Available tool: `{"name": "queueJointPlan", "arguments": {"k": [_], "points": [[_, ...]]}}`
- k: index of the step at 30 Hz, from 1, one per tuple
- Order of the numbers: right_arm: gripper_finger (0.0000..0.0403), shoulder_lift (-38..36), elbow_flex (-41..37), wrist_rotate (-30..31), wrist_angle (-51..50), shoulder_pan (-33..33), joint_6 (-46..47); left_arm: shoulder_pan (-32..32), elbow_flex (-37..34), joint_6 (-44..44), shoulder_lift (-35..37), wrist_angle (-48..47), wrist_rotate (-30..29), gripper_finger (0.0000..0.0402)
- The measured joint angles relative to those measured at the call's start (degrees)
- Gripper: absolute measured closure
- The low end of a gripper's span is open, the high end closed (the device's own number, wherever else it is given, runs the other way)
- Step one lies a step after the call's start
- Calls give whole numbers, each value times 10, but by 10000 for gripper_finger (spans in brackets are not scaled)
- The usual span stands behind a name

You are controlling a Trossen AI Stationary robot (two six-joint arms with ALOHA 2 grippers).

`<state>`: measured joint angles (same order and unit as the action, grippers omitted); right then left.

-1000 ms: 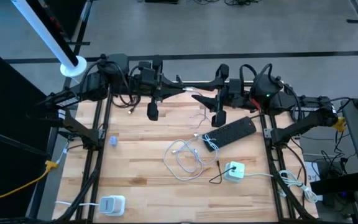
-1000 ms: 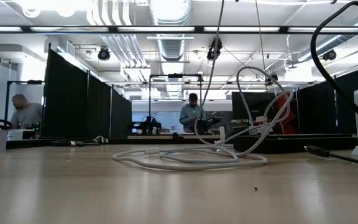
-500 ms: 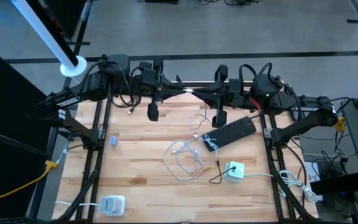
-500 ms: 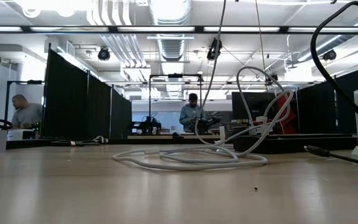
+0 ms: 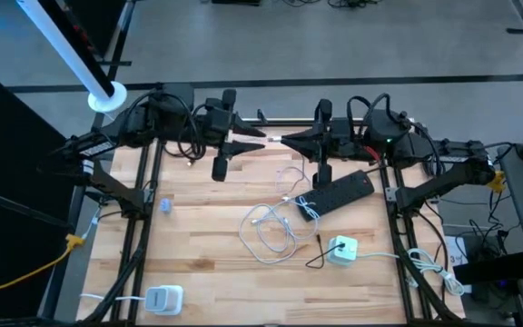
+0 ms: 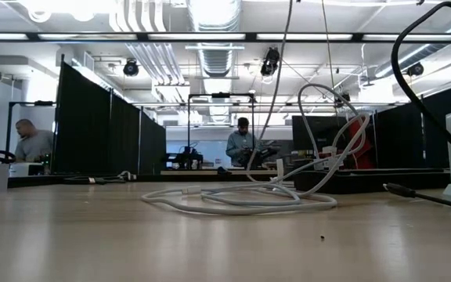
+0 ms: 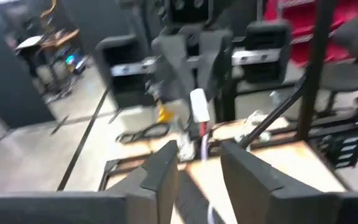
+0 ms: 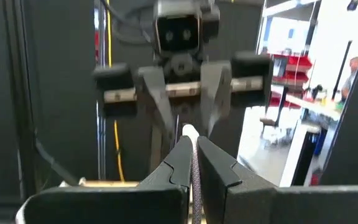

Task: Plug in charger cables
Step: Insert the right white charger cable into the right white outlet extension

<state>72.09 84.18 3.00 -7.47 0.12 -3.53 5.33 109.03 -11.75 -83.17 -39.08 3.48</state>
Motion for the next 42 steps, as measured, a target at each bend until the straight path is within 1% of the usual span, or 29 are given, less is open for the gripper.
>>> {"name": "queueJointPlan", "arguments": {"k": [3,5,8,10,14,18,20,22,26,27,28,31,33,35,37,42], "points": [[402,-20,0,0,-96,0,50,0,0,5,15,-55,-70,263],[402,-32,0,0,-181,0,90,0,0,19,26,-90,-111,257],[403,-46,0,0,-303,1,158,0,0,41,36,-139,-150,255],[403,-54,0,2,-368,8,197,0,-1,57,36,-161,-163,259],[403,-70,0,0,-458,45,266,0,-17,76,36,-178,-171,275],[403,-90,8,0,-562,87,343,0,-64,94,36,-157,-171,294],[403,-93,36,6,-632,106,378,0,-95,108,37,-136,-171,301],[403,-90,75,26,-702,131,406,0,-128,124,39,-103,-164,307],[403,-70,167,50,-818,181,454,-9,-187,151,46,-1,-108,316],[403,-62,187,50,-832,193,465,-13,-197,155,47,19,-95,317],[403,-59,200,48,-823,204,470,-17,-203,159,48,31,-86,319],[403,-40,245,46,-825,243,496,-30,-210,187,53,24,-84,324],[403,-25,262,45,-823,268,506,-41,-210,215,59,-14,-85,327],[403,-6,276,44,-825,297,535,-53,-210,243,66,-59,-87,330],[403,13,279,30,-825,330,560,-68,-211,272,78,-104,-90,334],[403,74,278,-24,-825,400,635,-115,-211,306,103,-141,-145,336]]}}
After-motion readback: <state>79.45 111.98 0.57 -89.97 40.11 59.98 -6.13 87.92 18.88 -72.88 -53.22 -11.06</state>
